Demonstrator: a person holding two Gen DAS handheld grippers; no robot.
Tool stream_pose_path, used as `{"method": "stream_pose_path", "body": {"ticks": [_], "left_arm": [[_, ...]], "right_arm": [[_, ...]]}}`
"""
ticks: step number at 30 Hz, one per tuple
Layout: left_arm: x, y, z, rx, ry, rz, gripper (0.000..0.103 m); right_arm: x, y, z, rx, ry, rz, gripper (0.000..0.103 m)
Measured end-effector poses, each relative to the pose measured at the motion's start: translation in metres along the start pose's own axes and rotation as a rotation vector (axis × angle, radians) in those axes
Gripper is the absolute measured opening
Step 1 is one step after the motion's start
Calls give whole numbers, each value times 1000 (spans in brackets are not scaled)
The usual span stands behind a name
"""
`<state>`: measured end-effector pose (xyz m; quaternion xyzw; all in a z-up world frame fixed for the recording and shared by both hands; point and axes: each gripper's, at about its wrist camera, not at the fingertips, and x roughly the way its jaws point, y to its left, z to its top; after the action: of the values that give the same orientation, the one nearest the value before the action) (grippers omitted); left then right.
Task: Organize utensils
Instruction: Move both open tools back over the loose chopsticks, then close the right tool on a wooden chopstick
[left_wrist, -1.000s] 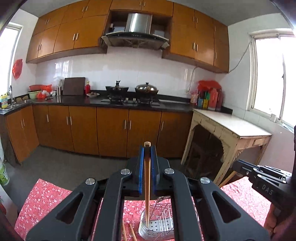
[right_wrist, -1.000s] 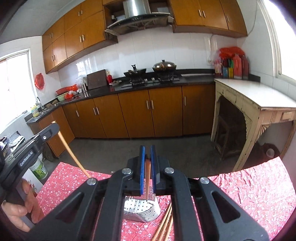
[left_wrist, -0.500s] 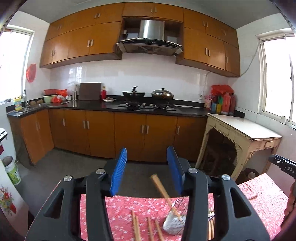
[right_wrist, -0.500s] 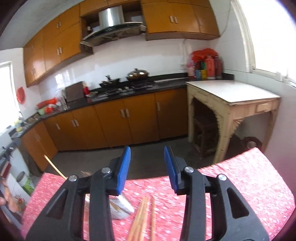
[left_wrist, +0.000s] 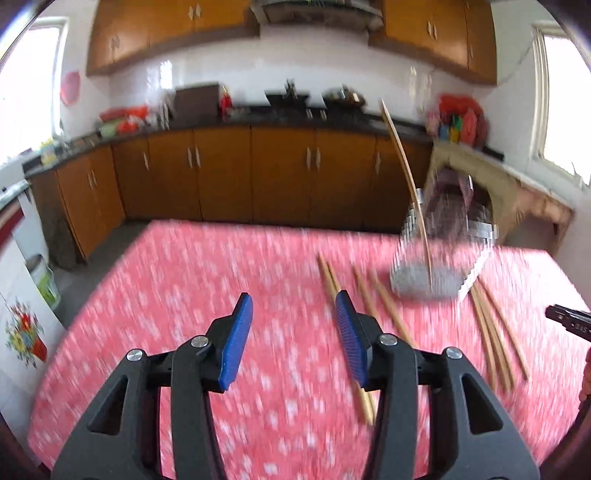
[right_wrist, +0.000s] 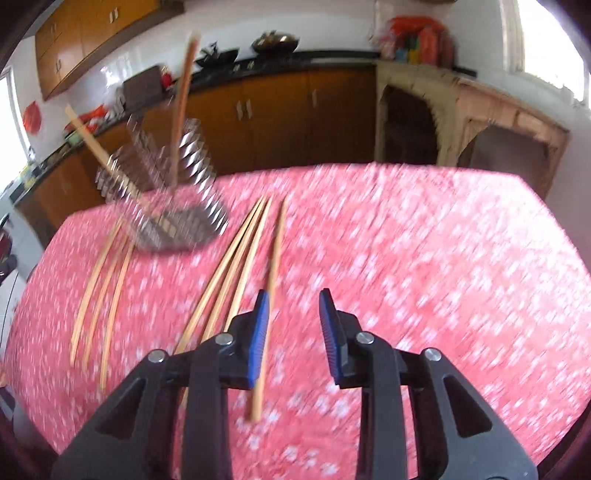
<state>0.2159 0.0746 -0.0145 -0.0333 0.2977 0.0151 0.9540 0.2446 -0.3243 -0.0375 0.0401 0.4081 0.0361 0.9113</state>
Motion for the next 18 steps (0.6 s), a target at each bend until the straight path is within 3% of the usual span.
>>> {"method": "stream_pose_path", "body": {"ticks": [4, 12, 15, 18], "left_arm": [[9, -12, -31, 46, 71, -51, 47], [19, -35, -60, 86, 147, -99, 47], [28, -42, -64, 100, 175, -85, 47], [36, -45, -67, 110, 206, -78, 47]], "right_arm": [[18, 19, -32, -46, 57, 18, 28], [34, 30, -49, -76, 85, -20, 28], [35, 30, -47, -99, 76, -58, 9], [35, 19, -43, -52, 84, -62, 8]]}}
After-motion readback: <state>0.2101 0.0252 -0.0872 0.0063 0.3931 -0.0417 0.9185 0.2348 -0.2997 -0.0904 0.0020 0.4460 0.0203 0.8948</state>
